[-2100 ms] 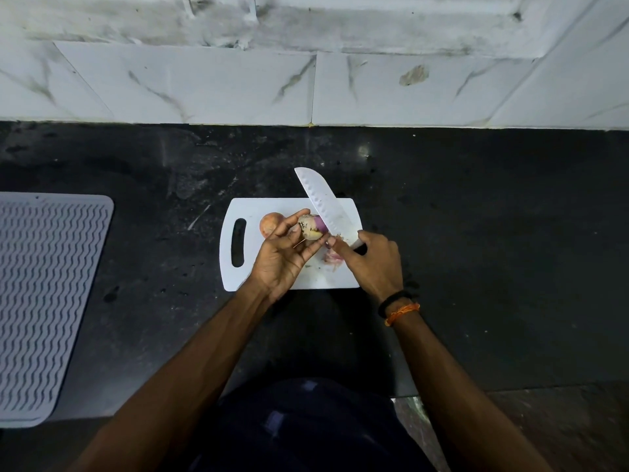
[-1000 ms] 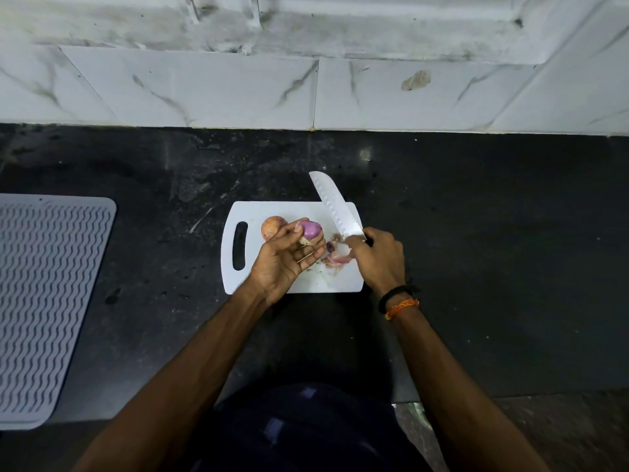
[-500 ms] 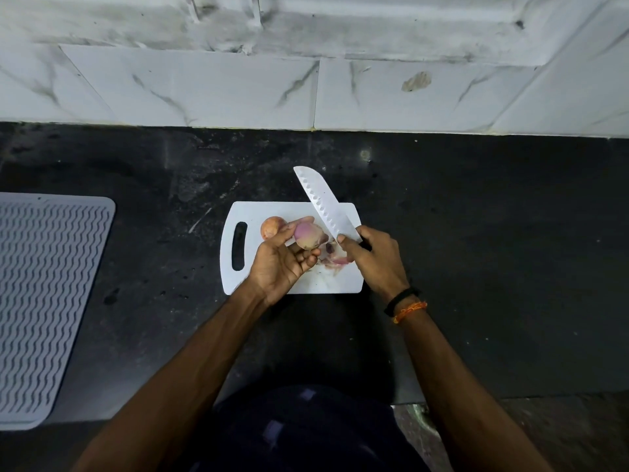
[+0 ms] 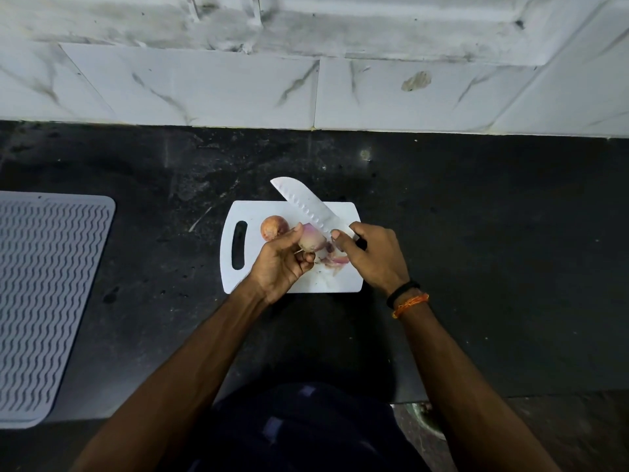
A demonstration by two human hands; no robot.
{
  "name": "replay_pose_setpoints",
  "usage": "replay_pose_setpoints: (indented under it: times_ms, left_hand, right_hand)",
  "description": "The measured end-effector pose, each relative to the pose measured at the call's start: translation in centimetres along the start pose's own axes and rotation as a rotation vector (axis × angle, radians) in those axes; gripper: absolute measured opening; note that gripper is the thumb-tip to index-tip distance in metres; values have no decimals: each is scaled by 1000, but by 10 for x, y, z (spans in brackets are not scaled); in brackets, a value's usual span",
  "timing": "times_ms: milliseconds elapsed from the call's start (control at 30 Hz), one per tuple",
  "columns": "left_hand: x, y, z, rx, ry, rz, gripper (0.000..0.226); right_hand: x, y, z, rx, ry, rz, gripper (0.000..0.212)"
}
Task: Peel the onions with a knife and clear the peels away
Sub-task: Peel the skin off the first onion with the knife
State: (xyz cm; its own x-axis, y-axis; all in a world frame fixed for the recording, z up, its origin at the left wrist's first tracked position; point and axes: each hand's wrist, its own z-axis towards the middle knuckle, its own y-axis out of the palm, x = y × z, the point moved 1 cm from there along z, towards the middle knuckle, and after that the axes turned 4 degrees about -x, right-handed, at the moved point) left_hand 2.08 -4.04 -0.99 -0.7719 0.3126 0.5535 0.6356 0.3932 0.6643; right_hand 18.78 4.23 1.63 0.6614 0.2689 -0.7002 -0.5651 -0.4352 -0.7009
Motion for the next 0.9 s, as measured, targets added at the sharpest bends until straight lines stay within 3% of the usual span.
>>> replay_pose_setpoints:
  times_ms: [267,433,800,900]
  left_hand:
    - [-3,0,2,36,33,8,29]
    - [-3,5,1,36,33,-2,23]
    - [-5,2,4,87,13,-31,30]
    - [-4,3,4,77,7,-11,28]
  right_hand:
    - [2,3,-1,-35,-58,-68,49]
    - [0,-1,-3,10,-43,61,41]
    - [0,8,-3,-57,-109,-44,66]
    - [0,7,-5,-22,-125,0,55]
